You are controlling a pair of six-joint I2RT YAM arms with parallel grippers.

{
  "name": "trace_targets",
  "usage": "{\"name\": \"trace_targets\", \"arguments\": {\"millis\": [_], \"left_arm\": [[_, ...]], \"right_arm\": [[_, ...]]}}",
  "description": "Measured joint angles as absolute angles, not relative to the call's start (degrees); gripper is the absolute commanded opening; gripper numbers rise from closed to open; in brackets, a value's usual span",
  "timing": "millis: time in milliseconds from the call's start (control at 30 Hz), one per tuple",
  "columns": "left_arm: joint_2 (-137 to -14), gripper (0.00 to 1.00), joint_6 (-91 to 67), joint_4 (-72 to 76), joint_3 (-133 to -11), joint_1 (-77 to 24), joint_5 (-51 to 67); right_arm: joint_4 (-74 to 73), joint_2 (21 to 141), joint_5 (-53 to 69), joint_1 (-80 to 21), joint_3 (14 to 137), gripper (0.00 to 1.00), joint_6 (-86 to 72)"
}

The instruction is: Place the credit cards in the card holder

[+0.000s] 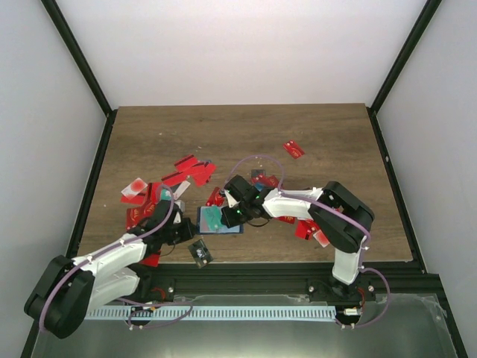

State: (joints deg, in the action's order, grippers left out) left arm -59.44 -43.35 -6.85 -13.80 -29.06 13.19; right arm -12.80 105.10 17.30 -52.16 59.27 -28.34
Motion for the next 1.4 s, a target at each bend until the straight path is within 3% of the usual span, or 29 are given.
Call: {"name": "trace_targets", "arguments": {"millis": [767,1167,1400], "left_arm": [[-60.9,0.07,-43.2,-4.1,-13.5,-30.0,13.8],[-59.1,0.07,-43.3,-5.8,-13.3,-30.2,12.7],[-59.1,0.07,-43.2,-6.0,-13.3,-30.2,12.5]], "right_arm": [[-5.5,107.2,26.0,-53.0,58.3,0.07,-33.6],[-8.7,102.1,22.2,-52.6,58.2,0.18,-32.2],[-12.1,102.0,16.4,-52.5,58.2,0.29,-31.7]]}}
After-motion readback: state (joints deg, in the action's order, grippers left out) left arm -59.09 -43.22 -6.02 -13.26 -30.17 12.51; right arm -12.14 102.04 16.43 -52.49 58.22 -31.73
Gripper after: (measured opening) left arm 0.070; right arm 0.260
